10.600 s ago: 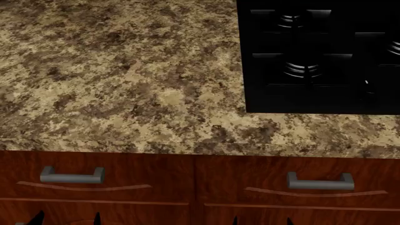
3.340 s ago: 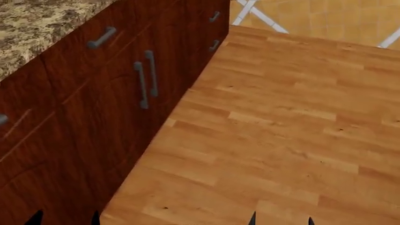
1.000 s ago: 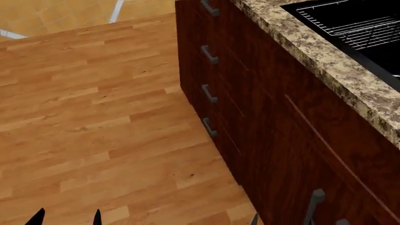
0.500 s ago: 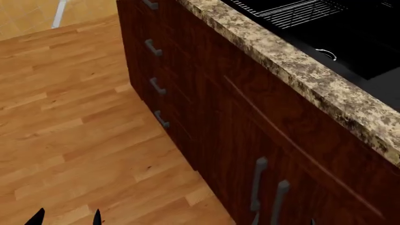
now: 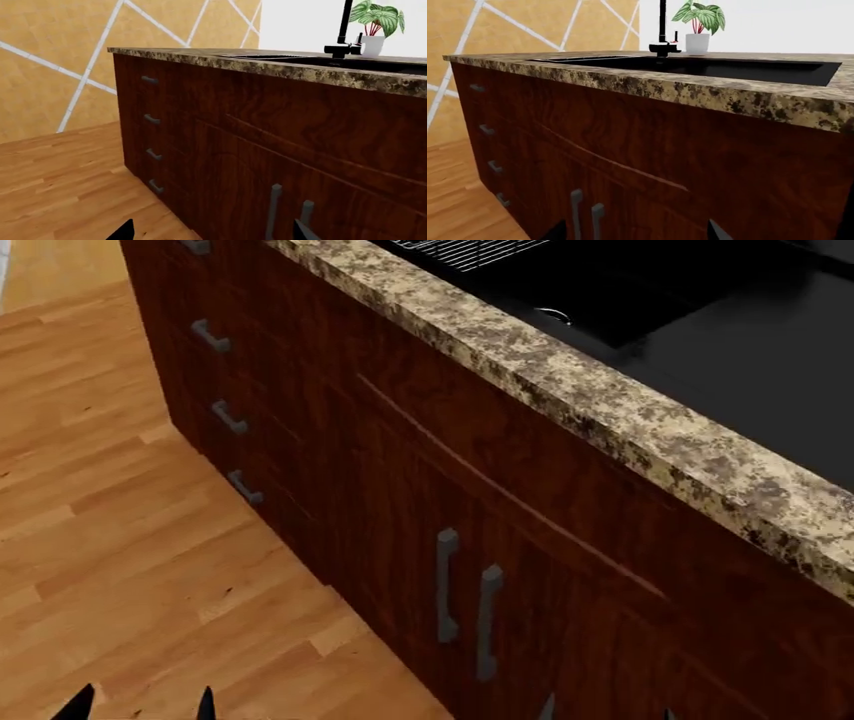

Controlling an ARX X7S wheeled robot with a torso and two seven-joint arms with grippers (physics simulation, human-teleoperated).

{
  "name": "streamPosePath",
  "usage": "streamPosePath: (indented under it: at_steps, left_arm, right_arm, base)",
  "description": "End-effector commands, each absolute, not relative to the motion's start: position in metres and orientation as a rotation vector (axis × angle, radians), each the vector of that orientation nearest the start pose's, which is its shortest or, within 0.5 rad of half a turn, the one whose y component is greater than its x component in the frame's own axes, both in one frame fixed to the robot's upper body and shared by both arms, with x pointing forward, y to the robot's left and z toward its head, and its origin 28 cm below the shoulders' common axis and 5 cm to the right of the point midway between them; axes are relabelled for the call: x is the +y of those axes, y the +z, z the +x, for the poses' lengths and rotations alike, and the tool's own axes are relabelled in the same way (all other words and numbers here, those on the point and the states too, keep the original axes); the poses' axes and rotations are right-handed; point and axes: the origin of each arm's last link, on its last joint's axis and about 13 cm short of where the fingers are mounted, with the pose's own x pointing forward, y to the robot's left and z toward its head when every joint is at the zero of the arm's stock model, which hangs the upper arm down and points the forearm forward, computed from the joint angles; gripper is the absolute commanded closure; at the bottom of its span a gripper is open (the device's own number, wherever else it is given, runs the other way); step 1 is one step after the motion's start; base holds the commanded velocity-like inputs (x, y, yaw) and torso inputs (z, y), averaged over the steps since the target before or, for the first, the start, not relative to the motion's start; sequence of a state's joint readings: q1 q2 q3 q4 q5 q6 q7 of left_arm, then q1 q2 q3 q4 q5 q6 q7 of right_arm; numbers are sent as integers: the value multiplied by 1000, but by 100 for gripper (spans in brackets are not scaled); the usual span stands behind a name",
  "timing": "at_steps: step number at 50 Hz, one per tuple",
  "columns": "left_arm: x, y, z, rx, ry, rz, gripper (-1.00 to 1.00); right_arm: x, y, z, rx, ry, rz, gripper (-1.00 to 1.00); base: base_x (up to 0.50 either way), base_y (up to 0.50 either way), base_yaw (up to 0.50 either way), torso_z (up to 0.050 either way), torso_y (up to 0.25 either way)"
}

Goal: Navigate to the sink.

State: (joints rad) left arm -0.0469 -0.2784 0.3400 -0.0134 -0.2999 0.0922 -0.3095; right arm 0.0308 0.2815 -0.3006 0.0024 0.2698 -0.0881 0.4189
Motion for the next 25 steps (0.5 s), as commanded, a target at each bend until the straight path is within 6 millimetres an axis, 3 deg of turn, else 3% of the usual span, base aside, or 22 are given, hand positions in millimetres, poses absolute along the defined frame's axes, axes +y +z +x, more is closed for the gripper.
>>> streamPosePath:
  at_steps: [1, 25]
  left_arm:
    - [206, 16, 210, -25, -13, -31, -100]
    - [205, 17, 210, -25, -15, -30, -100]
  right_arm:
    - [-105, 18, 209, -33, -130, 6, -100]
    - [-105, 17, 209, -32, -128, 6, -100]
  base:
    - [147, 167, -488, 0, 0]
    - [158, 155, -477, 0, 0]
